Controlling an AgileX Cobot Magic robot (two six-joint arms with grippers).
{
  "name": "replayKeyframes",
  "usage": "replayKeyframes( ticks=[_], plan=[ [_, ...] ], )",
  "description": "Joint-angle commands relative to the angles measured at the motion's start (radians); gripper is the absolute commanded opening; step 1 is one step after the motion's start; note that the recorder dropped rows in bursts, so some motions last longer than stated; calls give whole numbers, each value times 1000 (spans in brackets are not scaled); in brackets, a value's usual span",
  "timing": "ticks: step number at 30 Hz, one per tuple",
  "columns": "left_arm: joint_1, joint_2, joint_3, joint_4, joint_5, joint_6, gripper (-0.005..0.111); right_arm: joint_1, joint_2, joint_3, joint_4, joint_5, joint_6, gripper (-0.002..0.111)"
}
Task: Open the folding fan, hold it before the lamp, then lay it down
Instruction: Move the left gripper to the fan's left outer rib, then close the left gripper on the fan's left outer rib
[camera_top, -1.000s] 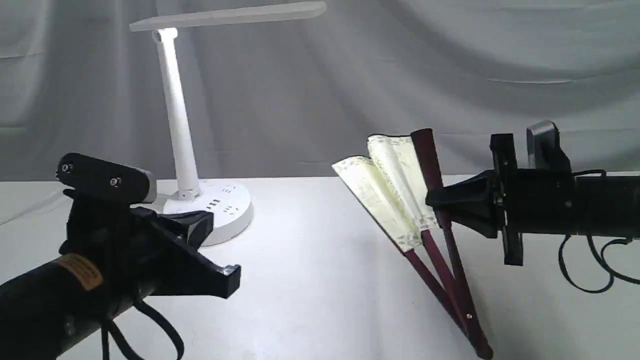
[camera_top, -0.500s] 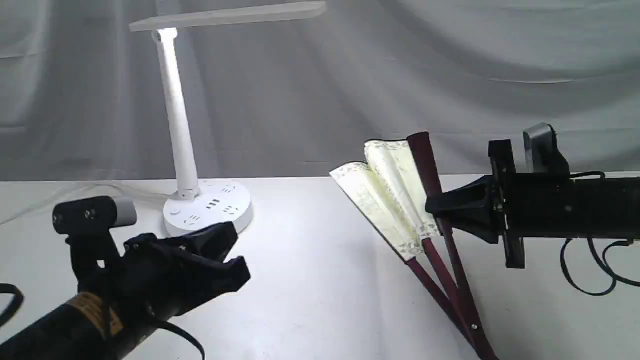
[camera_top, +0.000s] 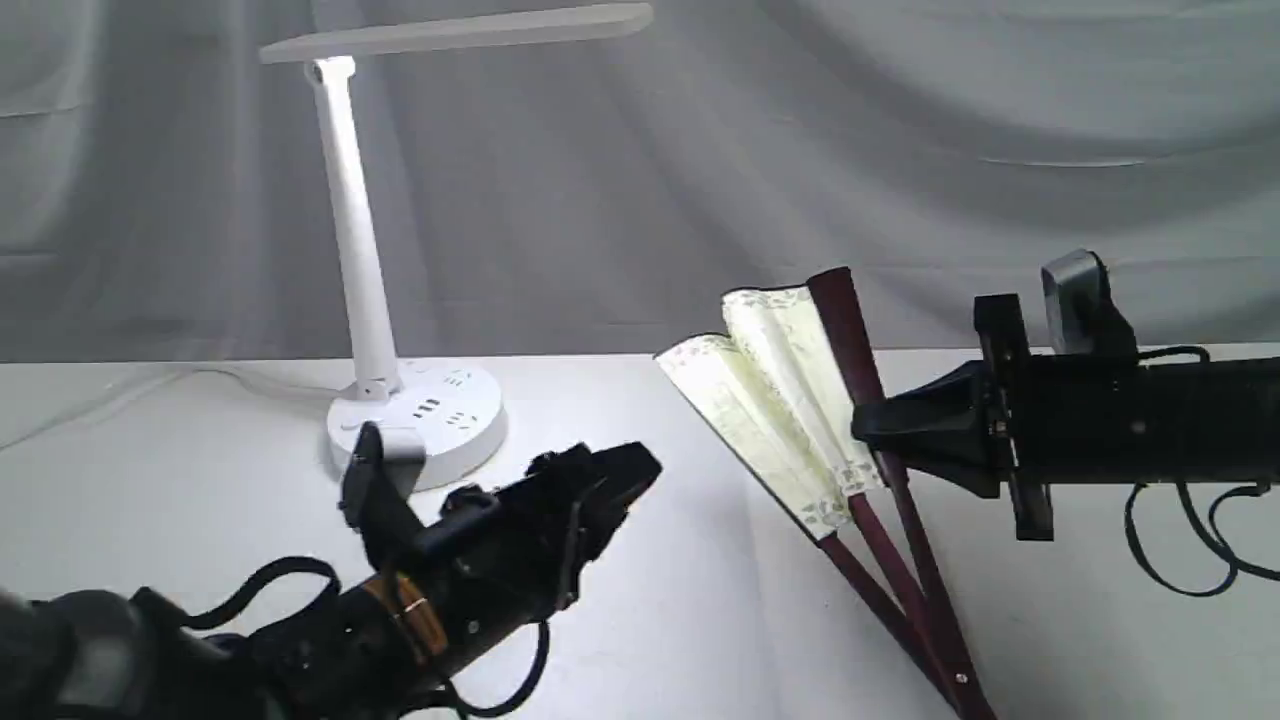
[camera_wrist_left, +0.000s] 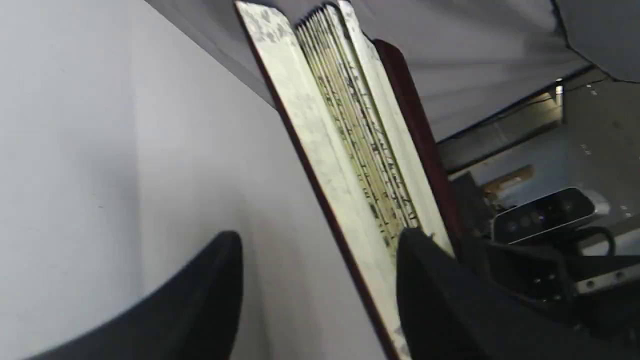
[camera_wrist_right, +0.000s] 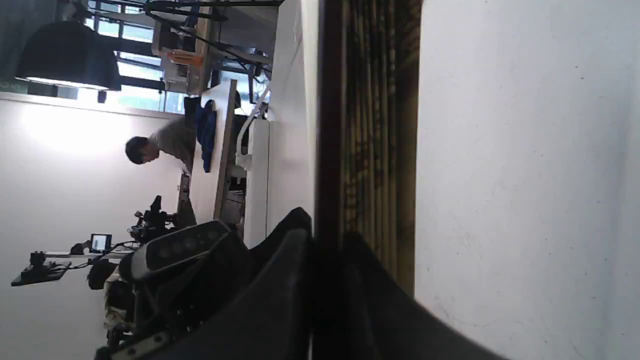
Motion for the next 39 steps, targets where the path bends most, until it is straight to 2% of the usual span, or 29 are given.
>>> replayKeyframes(
  ticks=[1, 7, 10, 12, 28, 32, 33, 39],
  plan=[
    [-6, 56, -83, 27, -14, -149, 48, -1, -13, 2, 10, 17, -16, 0],
    [-6, 167, -213, 93, -22, -313, 48, -1, -13, 2, 9, 17, -51, 0],
    [-6, 222, -266, 119, -98, -377, 48, -1, -13, 2, 6, 17, -60, 0],
    [-6, 254, -292, 113, -161, -382, 48, -1, -13, 2, 8, 17, -60, 0],
    [-6, 331, -431, 99, -161, -424, 47, -1, -13, 2, -13, 17, -62, 0],
    [-6, 331, -442, 105, -161, -426, 39, -1, -13, 2, -6, 17, -62, 0],
    [-6, 331, -442, 99, -161, -426, 34, -1, -13, 2, -3, 17, -62, 0],
    [-6, 331, -442, 51, -57, -426, 14, -1, -13, 2, -1, 17, -64, 0]
  ],
)
